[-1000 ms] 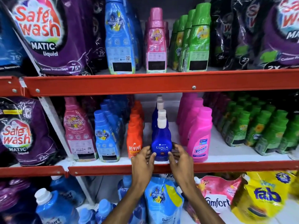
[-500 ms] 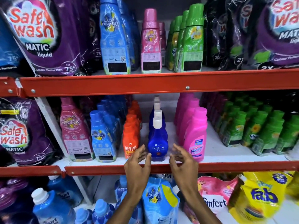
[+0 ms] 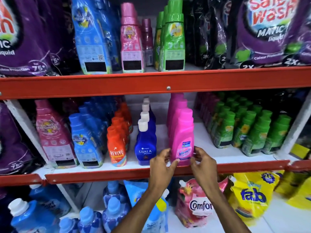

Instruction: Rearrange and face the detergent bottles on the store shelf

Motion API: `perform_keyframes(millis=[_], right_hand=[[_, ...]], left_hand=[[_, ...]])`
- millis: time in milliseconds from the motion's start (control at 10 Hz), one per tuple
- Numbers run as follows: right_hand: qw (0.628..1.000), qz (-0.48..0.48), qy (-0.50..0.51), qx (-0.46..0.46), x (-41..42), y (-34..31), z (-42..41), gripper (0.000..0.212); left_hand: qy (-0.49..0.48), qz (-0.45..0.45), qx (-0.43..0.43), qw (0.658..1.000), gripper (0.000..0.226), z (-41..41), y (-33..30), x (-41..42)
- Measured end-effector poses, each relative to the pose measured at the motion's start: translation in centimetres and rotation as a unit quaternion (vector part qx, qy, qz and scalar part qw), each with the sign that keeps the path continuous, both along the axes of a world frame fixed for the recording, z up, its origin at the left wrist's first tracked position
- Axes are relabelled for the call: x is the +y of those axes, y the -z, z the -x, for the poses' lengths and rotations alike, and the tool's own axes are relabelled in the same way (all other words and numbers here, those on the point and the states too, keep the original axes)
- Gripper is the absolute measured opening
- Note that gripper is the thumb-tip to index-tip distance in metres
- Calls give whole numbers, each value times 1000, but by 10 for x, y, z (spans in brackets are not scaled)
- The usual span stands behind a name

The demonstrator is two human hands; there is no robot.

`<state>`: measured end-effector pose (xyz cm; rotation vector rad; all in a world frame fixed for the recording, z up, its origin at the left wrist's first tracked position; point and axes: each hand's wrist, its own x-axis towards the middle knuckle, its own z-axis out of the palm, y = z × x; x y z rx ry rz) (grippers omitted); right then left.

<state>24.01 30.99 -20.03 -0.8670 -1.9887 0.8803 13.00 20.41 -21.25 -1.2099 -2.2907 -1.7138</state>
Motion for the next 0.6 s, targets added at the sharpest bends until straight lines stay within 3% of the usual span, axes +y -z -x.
perform_keyframes(millis=[500,600], right_hand=[[997,38,-55,41,8,3,-6,41],[992,59,-2,112,9,5,-12,41]], left_hand=[[0,24,23,999,32,0,3,7],[-11,16,29,999,37,-2,-1,4]])
